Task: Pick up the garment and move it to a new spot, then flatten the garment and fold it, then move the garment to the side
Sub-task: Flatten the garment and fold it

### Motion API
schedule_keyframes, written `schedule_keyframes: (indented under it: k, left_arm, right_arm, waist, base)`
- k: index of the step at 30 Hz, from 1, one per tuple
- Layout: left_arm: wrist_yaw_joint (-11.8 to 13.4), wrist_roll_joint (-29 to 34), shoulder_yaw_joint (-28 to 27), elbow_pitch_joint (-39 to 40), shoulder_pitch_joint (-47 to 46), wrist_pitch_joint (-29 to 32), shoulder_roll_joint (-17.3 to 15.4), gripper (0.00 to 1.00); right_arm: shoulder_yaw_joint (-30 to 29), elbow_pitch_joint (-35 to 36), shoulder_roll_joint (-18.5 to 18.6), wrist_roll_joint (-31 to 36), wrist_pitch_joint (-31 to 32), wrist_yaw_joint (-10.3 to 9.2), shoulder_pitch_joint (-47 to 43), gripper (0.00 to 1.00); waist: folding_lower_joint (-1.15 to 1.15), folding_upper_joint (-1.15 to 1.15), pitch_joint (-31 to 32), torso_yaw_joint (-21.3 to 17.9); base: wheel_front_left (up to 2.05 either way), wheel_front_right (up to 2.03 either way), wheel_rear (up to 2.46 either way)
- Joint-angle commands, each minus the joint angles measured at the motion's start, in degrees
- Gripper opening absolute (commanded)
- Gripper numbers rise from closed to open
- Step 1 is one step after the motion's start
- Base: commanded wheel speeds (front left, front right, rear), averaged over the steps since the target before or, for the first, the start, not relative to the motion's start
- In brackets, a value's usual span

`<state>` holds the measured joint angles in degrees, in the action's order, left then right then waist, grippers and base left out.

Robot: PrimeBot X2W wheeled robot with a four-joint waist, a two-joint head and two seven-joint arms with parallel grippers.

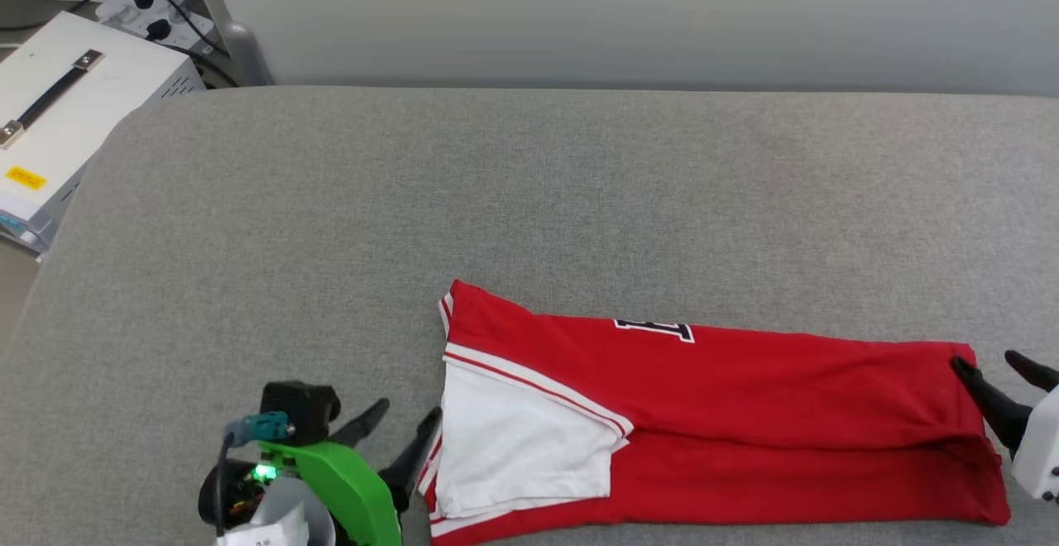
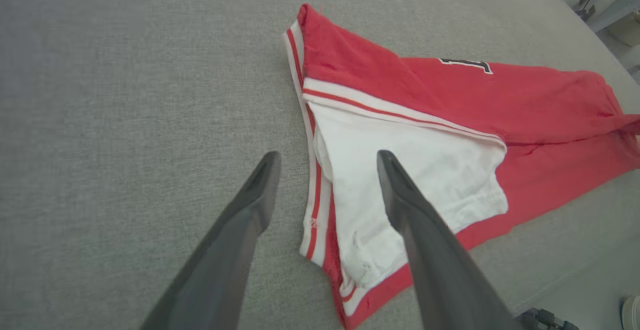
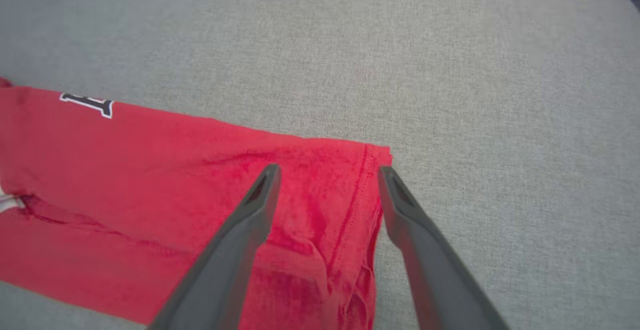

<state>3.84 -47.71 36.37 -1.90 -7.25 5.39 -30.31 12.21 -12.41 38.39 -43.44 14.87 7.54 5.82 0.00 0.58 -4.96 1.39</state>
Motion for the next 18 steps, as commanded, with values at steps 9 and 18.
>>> schedule_keyframes:
  k: [9, 18]
  left_arm:
    - [4.0, 4.74, -6.3, 2.73, -2.67, -13.61, 1.09, 1.0]
    - [4.85, 12.79, -15.8, 2.9, -0.5, -20.34, 6.76, 1.0]
  right_arm:
    - [-9.45, 5.18, -8.1, 5.56, 3.57, -0.05, -2.08, 1.0]
    - [-18.69, 8.14, -16.84, 14.17, 10.22, -0.05, -6.87, 1.0]
  waist:
    - [0.0, -0.58, 2.32, 0.88]
    - [0.0, -0.58, 1.65, 1.28]
  base:
    - [0.0, 0.0, 0.0]
    - [0.0, 0.0, 0.0]
